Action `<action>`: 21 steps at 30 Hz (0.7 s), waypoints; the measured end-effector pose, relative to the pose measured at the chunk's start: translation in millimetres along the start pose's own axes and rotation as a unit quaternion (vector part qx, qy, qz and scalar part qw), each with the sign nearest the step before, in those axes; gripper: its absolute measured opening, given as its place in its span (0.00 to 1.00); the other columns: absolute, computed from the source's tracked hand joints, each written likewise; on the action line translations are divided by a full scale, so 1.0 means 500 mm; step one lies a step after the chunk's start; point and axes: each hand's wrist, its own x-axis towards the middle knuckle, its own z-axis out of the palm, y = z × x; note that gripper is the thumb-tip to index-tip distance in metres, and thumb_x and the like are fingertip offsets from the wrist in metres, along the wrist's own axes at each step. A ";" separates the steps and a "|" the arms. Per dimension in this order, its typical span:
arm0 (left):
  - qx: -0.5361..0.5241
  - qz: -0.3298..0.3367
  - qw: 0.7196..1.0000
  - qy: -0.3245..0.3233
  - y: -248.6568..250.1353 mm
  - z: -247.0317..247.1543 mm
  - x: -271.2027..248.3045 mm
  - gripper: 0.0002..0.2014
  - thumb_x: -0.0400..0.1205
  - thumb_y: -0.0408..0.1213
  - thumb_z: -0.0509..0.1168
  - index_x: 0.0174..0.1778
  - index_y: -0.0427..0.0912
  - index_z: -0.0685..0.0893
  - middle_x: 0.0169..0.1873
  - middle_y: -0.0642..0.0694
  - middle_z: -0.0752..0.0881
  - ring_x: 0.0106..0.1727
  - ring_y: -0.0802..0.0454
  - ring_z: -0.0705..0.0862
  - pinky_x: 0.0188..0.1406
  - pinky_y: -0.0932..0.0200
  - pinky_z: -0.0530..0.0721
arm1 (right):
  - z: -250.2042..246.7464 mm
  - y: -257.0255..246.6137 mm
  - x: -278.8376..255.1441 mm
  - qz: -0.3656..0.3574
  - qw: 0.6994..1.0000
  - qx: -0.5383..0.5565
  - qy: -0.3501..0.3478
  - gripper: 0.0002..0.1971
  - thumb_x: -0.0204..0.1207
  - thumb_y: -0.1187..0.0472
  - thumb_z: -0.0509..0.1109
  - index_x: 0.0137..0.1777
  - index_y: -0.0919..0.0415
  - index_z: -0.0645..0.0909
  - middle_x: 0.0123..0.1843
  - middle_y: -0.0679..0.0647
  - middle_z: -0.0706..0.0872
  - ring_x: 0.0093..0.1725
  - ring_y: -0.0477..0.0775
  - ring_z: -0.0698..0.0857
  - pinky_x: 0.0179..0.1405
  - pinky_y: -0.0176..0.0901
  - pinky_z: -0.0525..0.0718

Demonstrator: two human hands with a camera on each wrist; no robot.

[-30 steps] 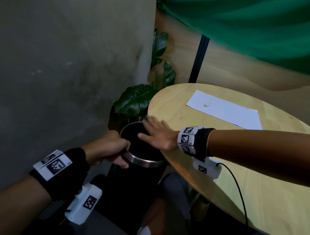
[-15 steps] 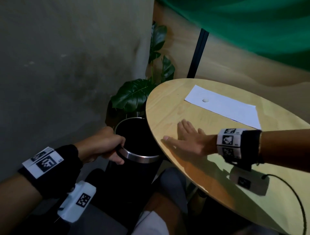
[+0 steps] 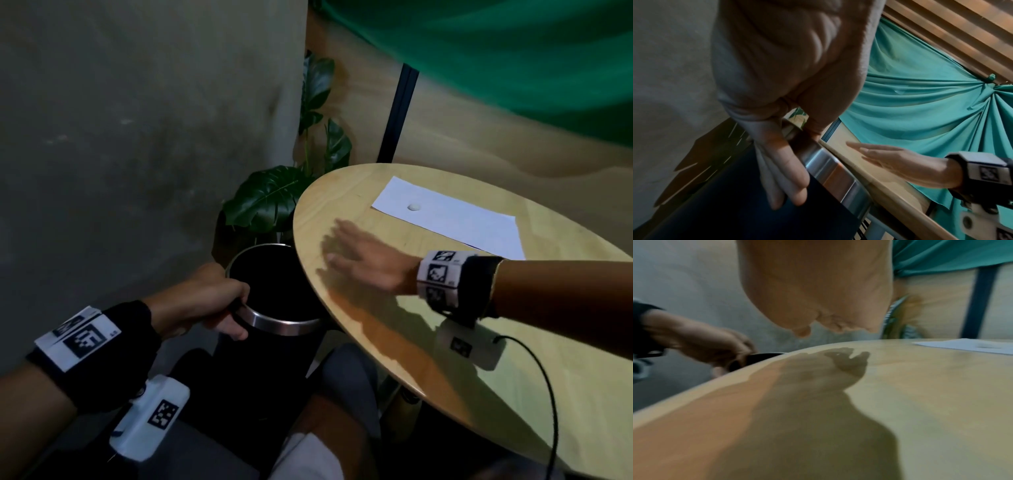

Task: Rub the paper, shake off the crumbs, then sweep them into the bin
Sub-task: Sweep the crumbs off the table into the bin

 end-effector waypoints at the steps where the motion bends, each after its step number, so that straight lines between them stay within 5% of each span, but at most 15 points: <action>1: -0.012 0.005 1.000 0.003 0.003 0.000 -0.002 0.06 0.74 0.24 0.75 0.42 0.28 0.84 0.34 0.21 0.93 0.43 0.24 0.96 0.59 0.27 0.94 | -0.010 0.027 -0.001 0.067 0.998 0.000 0.010 0.37 0.94 0.40 0.51 0.94 0.63 0.51 0.96 0.58 0.43 0.94 0.57 0.47 0.92 0.53 0.47; 5: -0.035 -0.004 0.999 -0.014 0.008 0.003 -0.001 0.10 0.80 0.26 0.67 0.53 0.21 0.82 0.35 0.19 0.93 0.43 0.23 0.97 0.70 0.26 0.88 | 0.015 0.116 0.002 0.214 0.973 -0.060 -0.061 0.48 0.84 0.26 0.43 0.95 0.59 0.52 0.93 0.72 0.46 0.91 0.78 0.48 0.87 0.72 0.53; 7: -0.042 -0.002 0.999 -0.017 0.010 0.005 0.000 0.11 0.81 0.26 0.66 0.55 0.21 0.81 0.37 0.17 0.92 0.44 0.21 0.97 0.70 0.26 0.88 | 0.045 0.102 0.007 0.253 0.966 0.010 -0.047 0.59 0.77 0.18 0.40 0.94 0.64 0.45 0.93 0.73 0.41 0.92 0.77 0.43 0.88 0.71 0.48; 9: -0.046 0.002 0.999 -0.012 0.013 0.010 0.002 0.10 0.82 0.25 0.65 0.56 0.23 0.79 0.37 0.16 0.92 0.42 0.20 0.96 0.68 0.26 0.89 | 0.071 0.046 0.027 0.268 0.962 0.055 -0.001 0.54 0.84 0.21 0.44 0.95 0.63 0.39 0.94 0.69 0.34 0.93 0.71 0.36 0.88 0.69 0.40; 14: -0.049 0.000 0.999 -0.005 0.008 0.017 0.014 0.09 0.83 0.25 0.65 0.56 0.22 0.80 0.36 0.20 0.93 0.37 0.26 0.97 0.41 0.45 0.97 | 0.081 -0.099 0.088 0.090 0.995 0.022 -0.044 0.43 0.91 0.30 0.45 0.96 0.56 0.40 0.95 0.57 0.33 0.93 0.58 0.33 0.90 0.62 0.34; 17: -0.024 -0.004 1.000 -0.010 -0.005 0.017 0.027 0.09 0.79 0.24 0.70 0.51 0.21 0.87 0.35 0.24 0.94 0.43 0.28 0.98 0.58 0.32 0.96 | 0.064 -0.136 0.090 -0.068 0.984 0.124 -0.111 0.33 0.95 0.41 0.53 0.95 0.53 0.52 0.96 0.50 0.47 0.94 0.48 0.44 0.89 0.48 0.39; 19: -0.025 -0.012 0.999 -0.019 -0.013 0.020 0.036 0.09 0.79 0.23 0.69 0.52 0.20 0.87 0.36 0.24 0.95 0.46 0.26 0.98 0.66 0.28 0.93 | 0.044 -0.124 0.088 -0.128 0.971 0.183 -0.081 0.30 0.94 0.48 0.61 0.93 0.53 0.62 0.95 0.48 0.57 0.92 0.46 0.54 0.86 0.36 0.49; 21: -0.037 -0.013 0.999 -0.026 -0.024 0.025 0.049 0.11 0.79 0.25 0.69 0.54 0.20 0.85 0.37 0.22 0.94 0.46 0.25 0.97 0.67 0.27 0.92 | 0.020 -0.074 0.089 -0.125 0.984 0.124 -0.012 0.27 0.93 0.51 0.65 0.89 0.55 0.71 0.93 0.51 0.65 0.90 0.49 0.63 0.83 0.36 0.57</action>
